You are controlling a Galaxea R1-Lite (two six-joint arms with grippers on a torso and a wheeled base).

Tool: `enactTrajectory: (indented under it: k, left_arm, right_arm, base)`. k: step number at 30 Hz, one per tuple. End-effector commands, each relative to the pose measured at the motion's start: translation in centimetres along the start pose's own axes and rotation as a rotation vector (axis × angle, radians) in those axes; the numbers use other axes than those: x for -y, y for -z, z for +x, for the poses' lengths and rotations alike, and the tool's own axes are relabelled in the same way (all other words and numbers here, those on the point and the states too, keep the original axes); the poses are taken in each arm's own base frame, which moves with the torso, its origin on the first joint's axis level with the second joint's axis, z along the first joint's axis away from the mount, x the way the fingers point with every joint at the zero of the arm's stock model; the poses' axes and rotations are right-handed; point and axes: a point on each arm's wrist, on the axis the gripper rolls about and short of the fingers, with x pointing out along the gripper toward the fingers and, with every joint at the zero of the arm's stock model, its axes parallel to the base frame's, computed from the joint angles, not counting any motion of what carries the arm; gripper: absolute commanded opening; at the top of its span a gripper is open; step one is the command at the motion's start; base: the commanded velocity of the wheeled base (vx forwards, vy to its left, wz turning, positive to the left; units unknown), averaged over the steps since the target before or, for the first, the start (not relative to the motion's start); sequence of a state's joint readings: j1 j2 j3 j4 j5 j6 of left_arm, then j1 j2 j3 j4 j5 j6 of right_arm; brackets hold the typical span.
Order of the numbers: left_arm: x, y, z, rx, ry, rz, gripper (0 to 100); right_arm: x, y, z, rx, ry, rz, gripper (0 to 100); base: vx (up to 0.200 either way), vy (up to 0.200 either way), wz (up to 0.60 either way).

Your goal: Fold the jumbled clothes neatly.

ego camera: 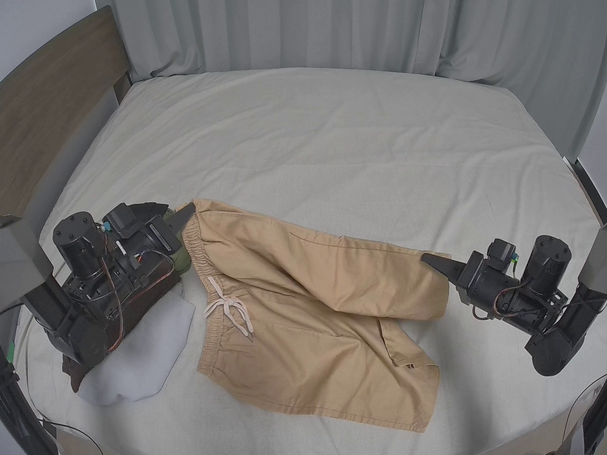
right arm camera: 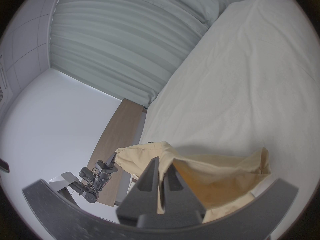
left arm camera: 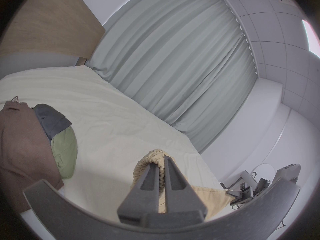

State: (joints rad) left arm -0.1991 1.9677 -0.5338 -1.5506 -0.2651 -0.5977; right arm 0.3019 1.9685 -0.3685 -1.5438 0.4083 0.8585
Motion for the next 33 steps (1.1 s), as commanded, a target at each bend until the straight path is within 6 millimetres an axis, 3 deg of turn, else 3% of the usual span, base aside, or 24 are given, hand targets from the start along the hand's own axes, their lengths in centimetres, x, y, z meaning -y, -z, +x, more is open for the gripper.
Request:
enactTrajectory:
  k: [1, 19, 33]
  left_arm:
    - [0.9, -1.0, -0.6, 0.027, 0.026, 0.010, 0]
    - [0.7, -1.1, -0.6, 0.027, 0.023, 0.013, 0]
    - [0.1, -1.5, -0.8, 0.032, 0.011, 0.036, 0]
  right_arm:
    - [-1.0, -0.6, -0.4, 0.025, -0.028, -0.028, 0]
    - [-2.2, -1.5, -0.6, 0.067, -0.066, -0.126, 0]
    - [-1.7, -2.8, -0.8, 0.127, -0.030, -0.297, 0]
  base:
    - [0.000, 0.000, 0.00]
    - [0.000, 0.000, 0.00]
    - [0.000, 0.000, 0.00]
